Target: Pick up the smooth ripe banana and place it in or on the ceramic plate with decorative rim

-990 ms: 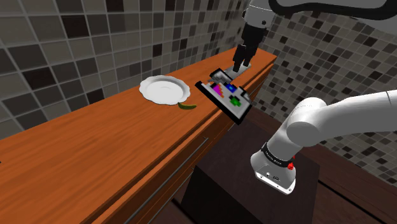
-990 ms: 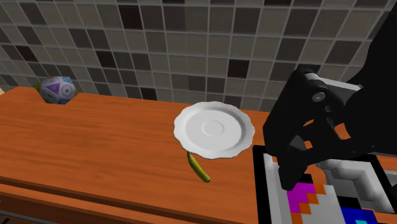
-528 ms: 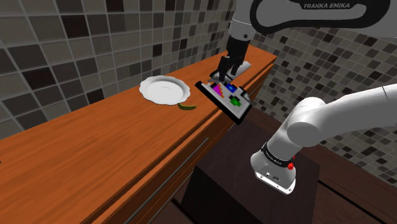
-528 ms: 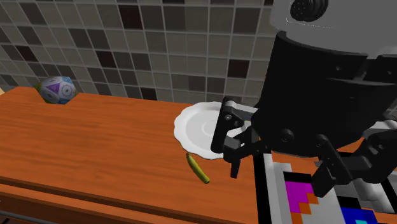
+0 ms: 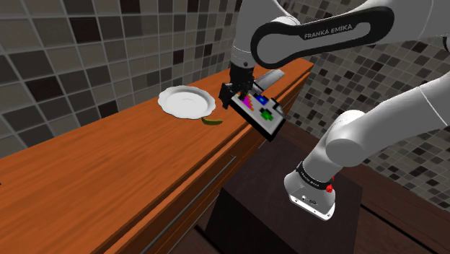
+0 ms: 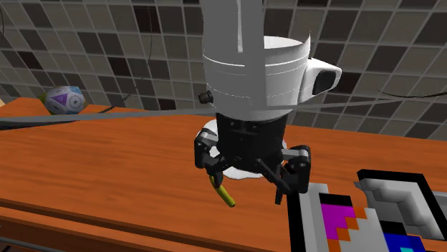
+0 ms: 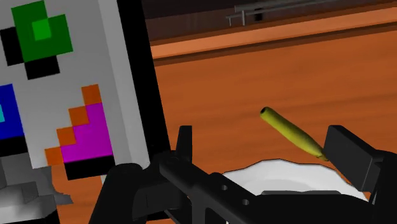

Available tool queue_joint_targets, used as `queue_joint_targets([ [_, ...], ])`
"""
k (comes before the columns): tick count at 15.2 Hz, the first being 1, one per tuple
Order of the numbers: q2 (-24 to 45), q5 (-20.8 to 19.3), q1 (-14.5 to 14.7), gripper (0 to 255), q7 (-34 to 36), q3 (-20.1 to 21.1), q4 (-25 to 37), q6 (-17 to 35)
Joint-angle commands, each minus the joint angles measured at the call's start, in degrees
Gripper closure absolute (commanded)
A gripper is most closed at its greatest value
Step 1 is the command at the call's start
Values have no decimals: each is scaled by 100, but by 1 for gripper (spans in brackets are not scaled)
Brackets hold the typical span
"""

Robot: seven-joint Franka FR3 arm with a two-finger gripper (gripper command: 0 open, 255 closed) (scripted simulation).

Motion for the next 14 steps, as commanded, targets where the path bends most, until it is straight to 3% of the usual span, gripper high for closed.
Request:
queue_joint_targets([
  [1,378,-40,-4,0,360,231,46,360],
  [4,1028,-237,-59,0,916,550,224,833],
  [14,1444,-402,-115,0,1069,620,-62,1515],
])
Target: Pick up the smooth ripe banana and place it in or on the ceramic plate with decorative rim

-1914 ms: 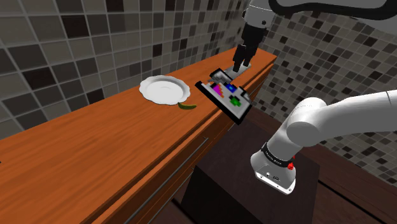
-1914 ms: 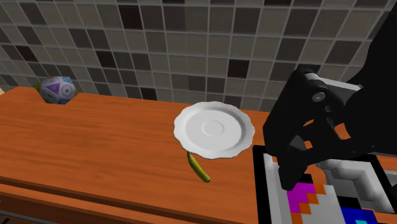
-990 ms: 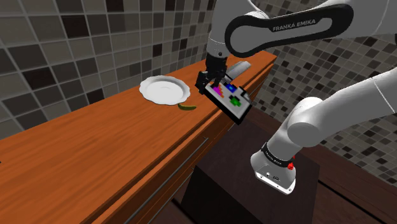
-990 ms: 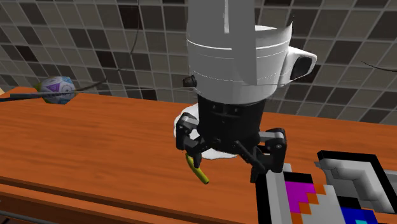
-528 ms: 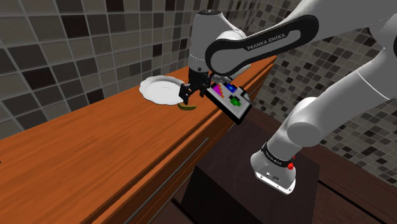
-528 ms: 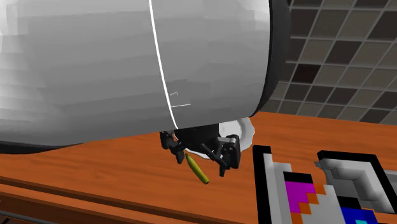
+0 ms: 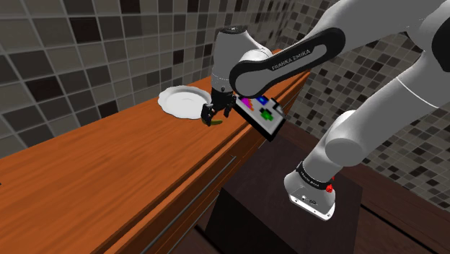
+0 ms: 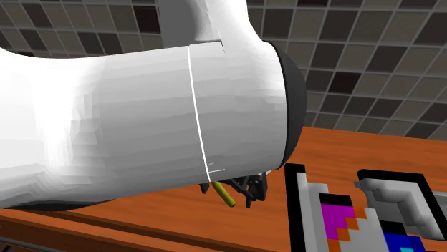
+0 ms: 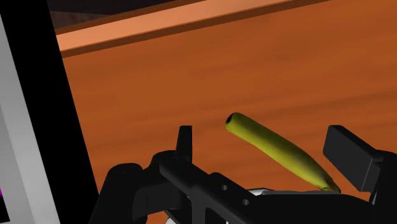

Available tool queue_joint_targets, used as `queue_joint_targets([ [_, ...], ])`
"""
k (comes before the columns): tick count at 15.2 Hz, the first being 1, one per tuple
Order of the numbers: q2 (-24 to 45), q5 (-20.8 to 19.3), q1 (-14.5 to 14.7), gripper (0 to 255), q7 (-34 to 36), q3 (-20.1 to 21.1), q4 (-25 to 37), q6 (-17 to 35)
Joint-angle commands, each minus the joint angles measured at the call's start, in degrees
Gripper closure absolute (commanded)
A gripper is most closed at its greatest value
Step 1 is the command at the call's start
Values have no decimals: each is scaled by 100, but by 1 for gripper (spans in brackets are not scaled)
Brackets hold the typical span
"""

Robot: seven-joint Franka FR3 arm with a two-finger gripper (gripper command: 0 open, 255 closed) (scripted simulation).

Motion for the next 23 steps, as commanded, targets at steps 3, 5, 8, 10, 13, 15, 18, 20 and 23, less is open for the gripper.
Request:
queue_joint_targets([
  [3,14,-8,-5,0,-1,-2,-23,39],
  [5,14,-8,-5,0,-1,-2,-23,39],
  [8,14,-8,-5,255,-1,-2,-22,38],
  [10,14,-8,-5,255,-1,-2,-22,38],
  [13,0,-2,-4,255,-7,-5,-27,30],
  [15,3,-5,-7,255,-11,-7,-29,35],
  [18,-100,41,6,255,-48,-20,44,-135],
  [20,-208,82,17,255,-90,-40,115,-308],
  [23,-356,132,32,255,-146,-71,232,-565],
])
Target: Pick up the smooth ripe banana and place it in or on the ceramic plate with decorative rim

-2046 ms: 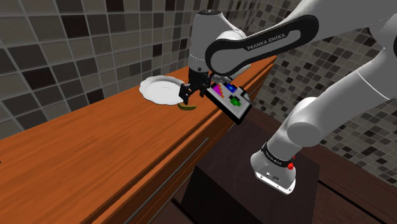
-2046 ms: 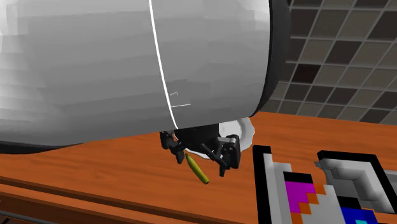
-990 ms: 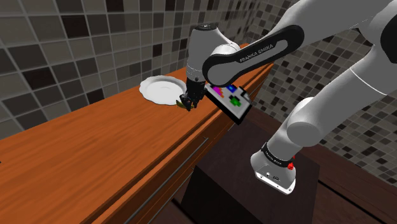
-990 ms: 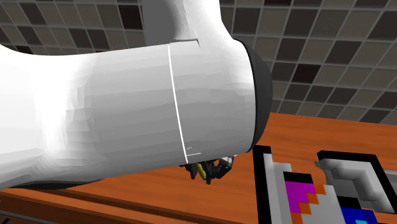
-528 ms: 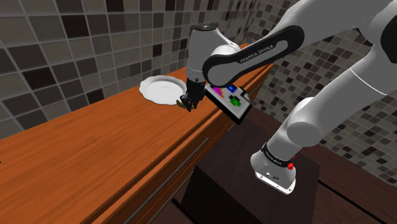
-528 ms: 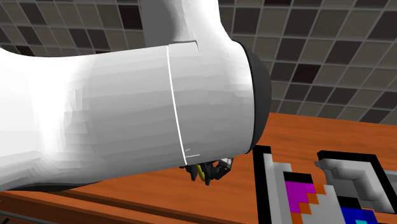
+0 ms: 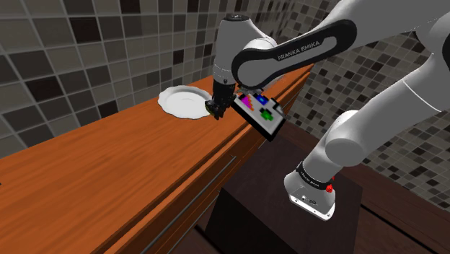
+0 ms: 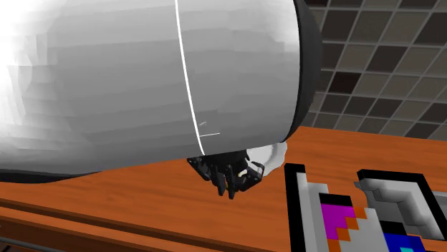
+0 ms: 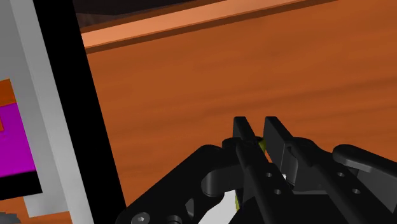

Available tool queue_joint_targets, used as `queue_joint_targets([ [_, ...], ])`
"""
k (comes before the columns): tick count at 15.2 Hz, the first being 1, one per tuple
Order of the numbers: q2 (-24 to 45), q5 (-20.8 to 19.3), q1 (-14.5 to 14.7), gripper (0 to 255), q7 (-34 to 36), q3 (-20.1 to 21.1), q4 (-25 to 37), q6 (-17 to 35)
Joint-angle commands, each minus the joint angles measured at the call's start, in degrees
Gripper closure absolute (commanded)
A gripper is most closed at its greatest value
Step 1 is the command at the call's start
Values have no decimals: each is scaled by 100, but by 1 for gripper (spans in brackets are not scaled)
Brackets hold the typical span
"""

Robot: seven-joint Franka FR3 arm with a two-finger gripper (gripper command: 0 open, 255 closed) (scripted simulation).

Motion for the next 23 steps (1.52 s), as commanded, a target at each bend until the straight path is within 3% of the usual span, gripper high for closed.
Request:
queue_joint_targets([
  [1,-76,22,4,255,-32,-21,102,-173],
  [10,-413,104,29,255,-151,-112,522,-916],
  [16,895,-398,-260,255,-136,-146,1848,-988],
  [22,2185,-860,-349,255,-112,-216,3395,-1318],
  [23,2208,-871,-345,255,-101,-221,3344,-1247],
])
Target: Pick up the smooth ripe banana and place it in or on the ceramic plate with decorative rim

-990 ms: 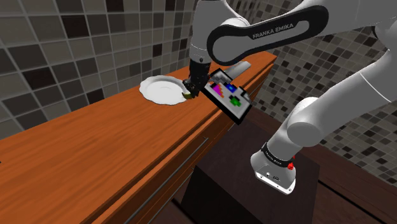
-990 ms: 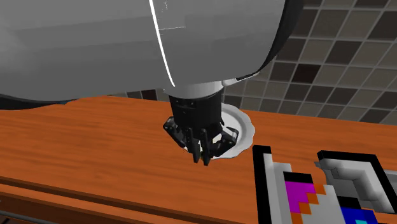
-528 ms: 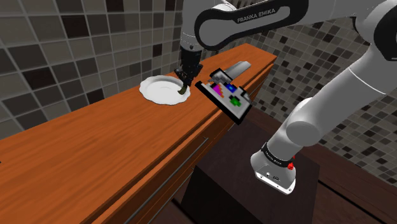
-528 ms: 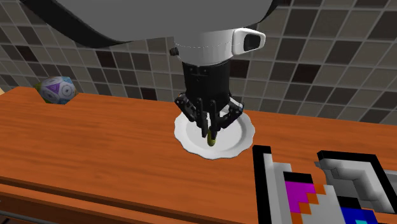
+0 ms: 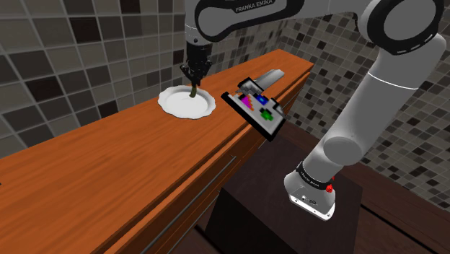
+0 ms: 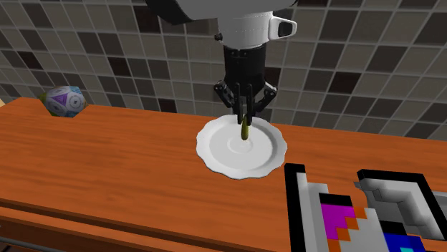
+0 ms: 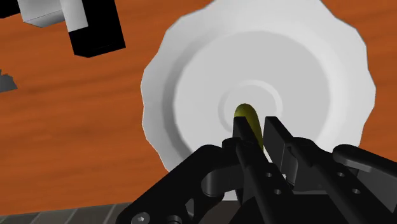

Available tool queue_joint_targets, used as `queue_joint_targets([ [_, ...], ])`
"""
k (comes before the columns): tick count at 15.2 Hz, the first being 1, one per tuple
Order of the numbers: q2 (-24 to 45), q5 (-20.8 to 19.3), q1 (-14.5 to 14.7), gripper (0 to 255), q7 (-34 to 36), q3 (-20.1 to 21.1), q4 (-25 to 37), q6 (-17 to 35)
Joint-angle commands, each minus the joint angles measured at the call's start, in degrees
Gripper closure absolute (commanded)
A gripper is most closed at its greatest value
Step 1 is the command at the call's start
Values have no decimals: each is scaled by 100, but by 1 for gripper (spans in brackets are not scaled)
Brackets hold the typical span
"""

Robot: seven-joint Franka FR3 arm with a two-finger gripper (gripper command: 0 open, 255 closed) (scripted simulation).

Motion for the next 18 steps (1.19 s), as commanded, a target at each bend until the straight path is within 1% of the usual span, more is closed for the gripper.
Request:
queue_joint_targets([
  [1,155,-61,-8,255,5,-19,66,80],
  [13,535,-264,13,255,187,-50,-419,912],
  [18,564,-281,14,255,201,-52,-444,963],
])
